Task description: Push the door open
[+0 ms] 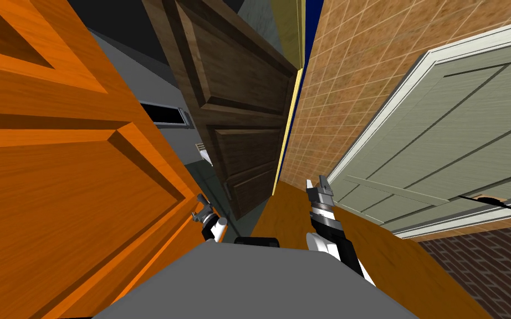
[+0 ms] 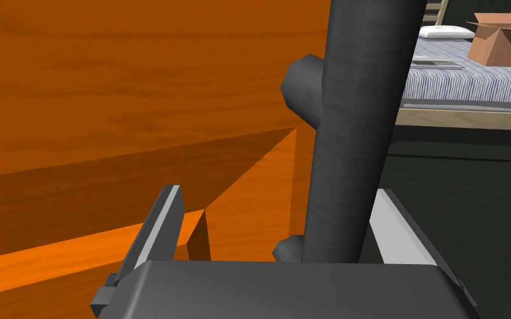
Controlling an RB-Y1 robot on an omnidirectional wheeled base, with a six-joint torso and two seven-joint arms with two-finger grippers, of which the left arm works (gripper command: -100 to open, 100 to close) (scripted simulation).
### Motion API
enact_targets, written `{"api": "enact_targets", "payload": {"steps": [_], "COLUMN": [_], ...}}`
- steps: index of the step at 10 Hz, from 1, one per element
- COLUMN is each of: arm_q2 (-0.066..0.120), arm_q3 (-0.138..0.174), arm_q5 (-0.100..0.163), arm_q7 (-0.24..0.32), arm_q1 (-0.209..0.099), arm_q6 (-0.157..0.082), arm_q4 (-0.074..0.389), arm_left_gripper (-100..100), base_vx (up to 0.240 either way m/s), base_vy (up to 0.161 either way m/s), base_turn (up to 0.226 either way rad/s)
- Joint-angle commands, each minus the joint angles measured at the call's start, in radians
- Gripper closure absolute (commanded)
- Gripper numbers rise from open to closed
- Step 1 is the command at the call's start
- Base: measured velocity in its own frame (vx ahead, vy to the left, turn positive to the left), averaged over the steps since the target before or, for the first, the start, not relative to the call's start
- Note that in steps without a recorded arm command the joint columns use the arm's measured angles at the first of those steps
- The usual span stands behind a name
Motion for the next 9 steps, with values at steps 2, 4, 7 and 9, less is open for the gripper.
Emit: {"api": "enact_targets", "payload": {"steps": [2, 4, 7, 9], "arm_q2": [0.015, 0.015, 0.015, 0.015], "arm_q3": [0.039, 0.039, 0.039, 0.039], "arm_q5": [0.023, 0.023, 0.023, 0.023], "arm_q7": [-0.007, -0.007, -0.007, -0.007], "arm_q1": [0.042, 0.042, 0.042, 0.042], "arm_q6": [-0.025, -0.025, -0.025, -0.025], "arm_q4": [-0.014, -0.014, -0.014, -0.014], "arm_left_gripper": [100, 100, 100, 100], "base_vx": [0.023, 0.029, -0.006, -0.002], "base_vy": [0.029, 0.028, 0.007, 0.005], "base_turn": [-0.031, -0.016, 0.030, -0.021]}}
